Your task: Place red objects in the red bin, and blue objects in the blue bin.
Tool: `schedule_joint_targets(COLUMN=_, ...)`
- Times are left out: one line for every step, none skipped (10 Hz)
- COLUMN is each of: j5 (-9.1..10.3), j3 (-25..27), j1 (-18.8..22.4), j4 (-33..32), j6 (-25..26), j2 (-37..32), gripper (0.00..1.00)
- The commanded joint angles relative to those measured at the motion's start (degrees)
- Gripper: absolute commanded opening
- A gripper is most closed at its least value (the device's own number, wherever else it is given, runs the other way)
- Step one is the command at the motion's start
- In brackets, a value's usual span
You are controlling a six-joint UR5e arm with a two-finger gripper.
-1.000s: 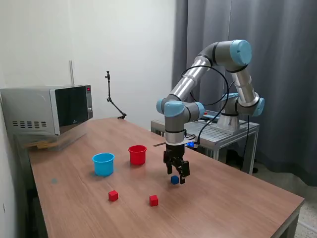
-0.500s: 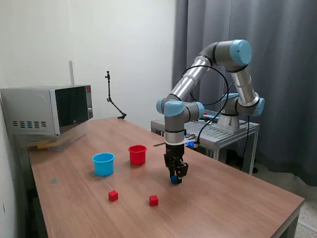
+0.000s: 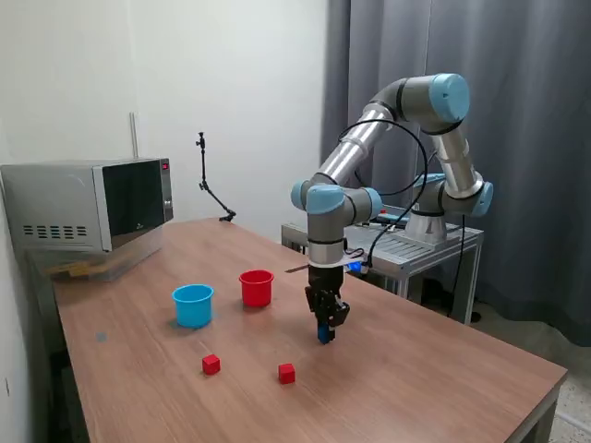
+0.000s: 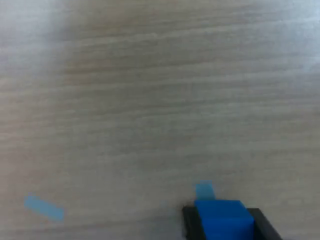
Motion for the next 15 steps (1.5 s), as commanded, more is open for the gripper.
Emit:
schedule_joint_targets(j5=-2.52, j3=-1.8, j1=0.0, j4=0.2, j6=-0.4, j2=-2.0, gripper=0.0)
schedule_joint_targets(j5=-3.23, j3=-3.4, j1=-0.7, j4=0.3, j6=-0.4, j2=-4.5, gripper=0.0)
schedule_joint_targets(j5=-3.93, j3=-4.3, j1=-2.8, j4=0.5, j6=-0.5, j2=-6.8, gripper=0.0)
schedule_joint_targets(j5=-3.94, j3=-5.5, j1=-5.5, j4=0.8, j6=-0.5, j2=-7.4, gripper=0.0)
schedule_joint_targets(j5=-3.68, j3=-6.8, j1=-9.0, j4=0.9, j6=-0.6, j2=-7.3, gripper=0.0)
schedule_joint_targets(j5=-3.59, j3=-8.2, j1=-10.5, j4=2.6, j6=-0.6, j2=-6.5, gripper=0.0)
schedule_joint_targets(j5=-3.41, j3=-10.0, j1=-12.7, j4=8.3, j6=-0.7, j2=-4.6, gripper=0.0)
schedule_joint_targets(j5=-3.32, j3=-12.1, j1=-13.3, j4=11.0, j6=-2.3, j2=-2.2, gripper=0.0)
schedule_joint_targets(j5=-3.32, j3=-13.9, j1=-13.7, j4=11.9, j6=-3.6, j2=-0.3, gripper=0.0)
schedule_joint_targets(j5=-3.32, j3=-16.4, j1=-14.3, j4=12.4, j6=-3.9, j2=1.5, gripper=0.0)
schedule_joint_targets(j5=-3.32, j3=-18.5, j1=-14.4, j4=12.7, j6=-5.6, j2=2.5, gripper=0.0)
schedule_joint_targets(j5=-3.32, j3=-20.1, j1=-14.4, j4=12.9, j6=-7.5, j2=2.6, gripper=0.0)
schedule_joint_targets(j5=-3.41, j3=-21.7, j1=-14.4, j4=12.8, j6=-7.9, j2=2.9, gripper=0.0)
schedule_joint_targets(j5=-3.32, j3=-23.8, j1=-14.6, j4=12.5, j6=-8.4, j2=3.2, gripper=0.0)
schedule_joint_targets(j5=-3.32, j3=-25.6, j1=-15.2, j4=12.5, j6=-8.4, j2=3.7, gripper=0.0)
